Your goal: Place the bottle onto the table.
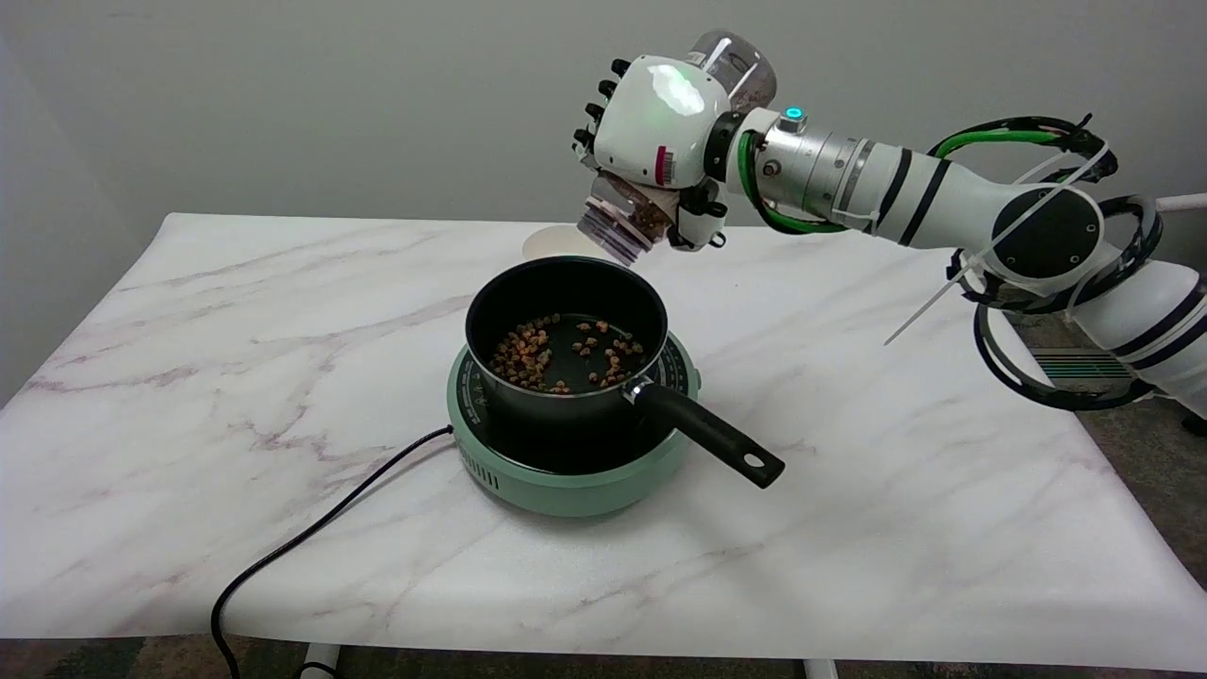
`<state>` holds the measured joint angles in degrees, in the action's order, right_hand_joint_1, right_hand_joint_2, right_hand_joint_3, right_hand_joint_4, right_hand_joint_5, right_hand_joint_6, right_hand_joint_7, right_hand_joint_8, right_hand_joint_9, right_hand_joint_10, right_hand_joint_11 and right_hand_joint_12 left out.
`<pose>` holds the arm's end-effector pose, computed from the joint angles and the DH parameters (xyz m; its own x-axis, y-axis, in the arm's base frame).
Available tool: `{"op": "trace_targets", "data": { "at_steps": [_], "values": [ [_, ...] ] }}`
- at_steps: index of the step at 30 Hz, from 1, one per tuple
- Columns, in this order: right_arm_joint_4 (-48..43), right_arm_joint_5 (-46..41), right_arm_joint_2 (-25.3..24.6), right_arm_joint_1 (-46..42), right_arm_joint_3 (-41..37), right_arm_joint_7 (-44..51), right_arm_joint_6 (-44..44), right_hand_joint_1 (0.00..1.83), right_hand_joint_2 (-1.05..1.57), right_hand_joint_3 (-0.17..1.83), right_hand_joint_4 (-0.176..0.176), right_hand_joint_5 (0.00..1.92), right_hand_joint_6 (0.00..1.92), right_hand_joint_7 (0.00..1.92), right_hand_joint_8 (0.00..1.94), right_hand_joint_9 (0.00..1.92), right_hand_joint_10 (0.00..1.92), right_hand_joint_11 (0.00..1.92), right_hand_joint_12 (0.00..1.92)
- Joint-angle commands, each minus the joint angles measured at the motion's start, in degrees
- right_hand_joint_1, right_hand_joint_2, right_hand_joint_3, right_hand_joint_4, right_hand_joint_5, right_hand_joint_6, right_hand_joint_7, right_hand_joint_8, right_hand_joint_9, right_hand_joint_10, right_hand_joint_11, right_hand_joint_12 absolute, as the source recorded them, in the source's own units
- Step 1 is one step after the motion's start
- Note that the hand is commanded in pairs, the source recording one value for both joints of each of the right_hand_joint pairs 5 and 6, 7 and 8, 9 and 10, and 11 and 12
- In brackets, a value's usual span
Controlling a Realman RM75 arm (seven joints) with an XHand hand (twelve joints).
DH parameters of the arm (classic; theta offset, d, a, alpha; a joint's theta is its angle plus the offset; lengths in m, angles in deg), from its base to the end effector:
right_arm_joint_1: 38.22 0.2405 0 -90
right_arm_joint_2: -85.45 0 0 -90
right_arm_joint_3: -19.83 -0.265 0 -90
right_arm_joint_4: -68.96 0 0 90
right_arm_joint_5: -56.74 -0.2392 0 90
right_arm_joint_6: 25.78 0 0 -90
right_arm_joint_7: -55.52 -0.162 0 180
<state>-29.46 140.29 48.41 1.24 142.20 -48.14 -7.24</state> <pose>-0.0577 -0.4361 0.2505 0.7101 0.4239 -0.5622 0.7041 -0.4254 0.5686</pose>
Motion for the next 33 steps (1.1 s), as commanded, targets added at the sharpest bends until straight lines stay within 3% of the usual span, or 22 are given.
{"op": "trace_targets", "data": {
  "at_steps": [1,19,33],
  "values": [
    [0.8,-3.3,0.15,-0.99,0.4,-0.79,-0.75,1.27,1.37,0.67,0.0,1.92,1.92,1.92,1.92,1.41,1.41,1.23,1.23],
    [4.58,-25.49,0.72,-6.33,-4.79,-0.31,-6.38,1.35,1.24,0.75,0.0,1.92,1.92,1.92,1.92,1.38,1.38,1.22,1.22],
    [6.63,-40.21,0.69,-15.75,-14.92,-0.31,-10.95,1.43,1.09,0.83,0.0,1.92,1.92,1.92,1.92,1.35,1.35,1.22,1.22]
  ]
}}
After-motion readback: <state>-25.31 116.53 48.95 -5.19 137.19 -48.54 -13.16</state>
